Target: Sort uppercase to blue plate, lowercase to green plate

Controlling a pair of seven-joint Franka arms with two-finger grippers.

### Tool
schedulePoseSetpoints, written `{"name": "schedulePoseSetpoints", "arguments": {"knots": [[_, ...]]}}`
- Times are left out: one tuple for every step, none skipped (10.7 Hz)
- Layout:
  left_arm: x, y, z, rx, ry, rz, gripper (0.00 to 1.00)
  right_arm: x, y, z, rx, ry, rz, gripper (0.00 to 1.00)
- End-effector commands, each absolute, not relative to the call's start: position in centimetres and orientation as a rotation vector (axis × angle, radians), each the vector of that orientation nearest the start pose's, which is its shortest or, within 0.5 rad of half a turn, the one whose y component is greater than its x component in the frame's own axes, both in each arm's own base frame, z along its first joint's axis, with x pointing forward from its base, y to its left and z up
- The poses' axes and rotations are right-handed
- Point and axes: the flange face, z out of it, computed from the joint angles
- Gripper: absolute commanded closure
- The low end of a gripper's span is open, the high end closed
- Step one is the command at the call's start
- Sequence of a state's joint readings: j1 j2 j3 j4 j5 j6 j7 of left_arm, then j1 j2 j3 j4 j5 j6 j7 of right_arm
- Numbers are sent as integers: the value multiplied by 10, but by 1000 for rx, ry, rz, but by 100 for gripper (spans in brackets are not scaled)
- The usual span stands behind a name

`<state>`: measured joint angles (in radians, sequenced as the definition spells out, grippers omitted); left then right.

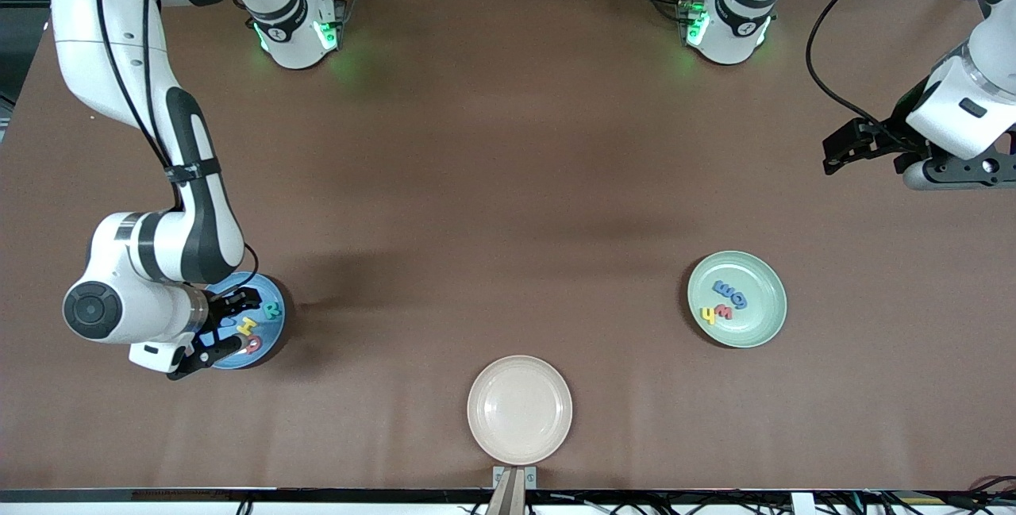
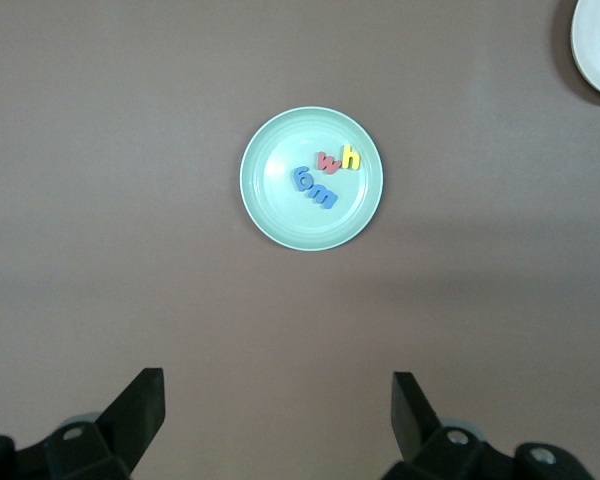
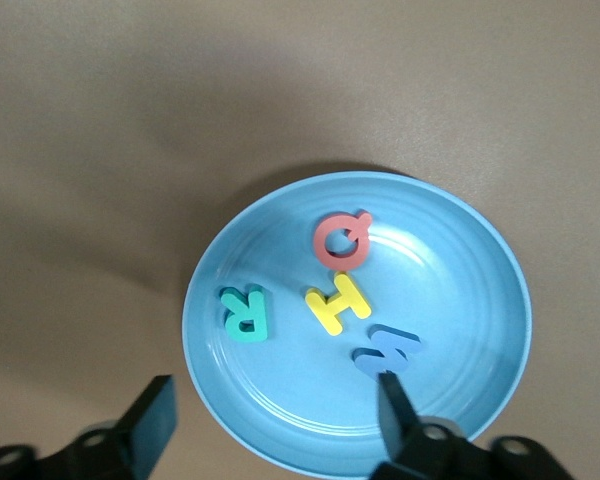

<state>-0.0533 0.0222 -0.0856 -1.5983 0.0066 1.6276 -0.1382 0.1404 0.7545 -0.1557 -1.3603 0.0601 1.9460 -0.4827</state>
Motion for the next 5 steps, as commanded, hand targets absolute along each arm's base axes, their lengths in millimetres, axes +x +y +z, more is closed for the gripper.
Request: {"name": "schedulePoseSetpoints", "arguments": {"knots": [[558,-77,605,-3133,-11,-9,0,700,10,275,-3062,-700,273,0],[559,-76,605,-3122,-1,-12,0,689,5,286,-3073,-640,250,0],[558,-78,605,-3109,12,-15,0,673,7,301,-3068,-602,184,0],[558,-79,606,-3109,12,-17,0,655,6,312,-3056,-567,136,0],[558,-79,608,-3109,17,-22,0,643,5,328,-3053,-559,104,0]]}}
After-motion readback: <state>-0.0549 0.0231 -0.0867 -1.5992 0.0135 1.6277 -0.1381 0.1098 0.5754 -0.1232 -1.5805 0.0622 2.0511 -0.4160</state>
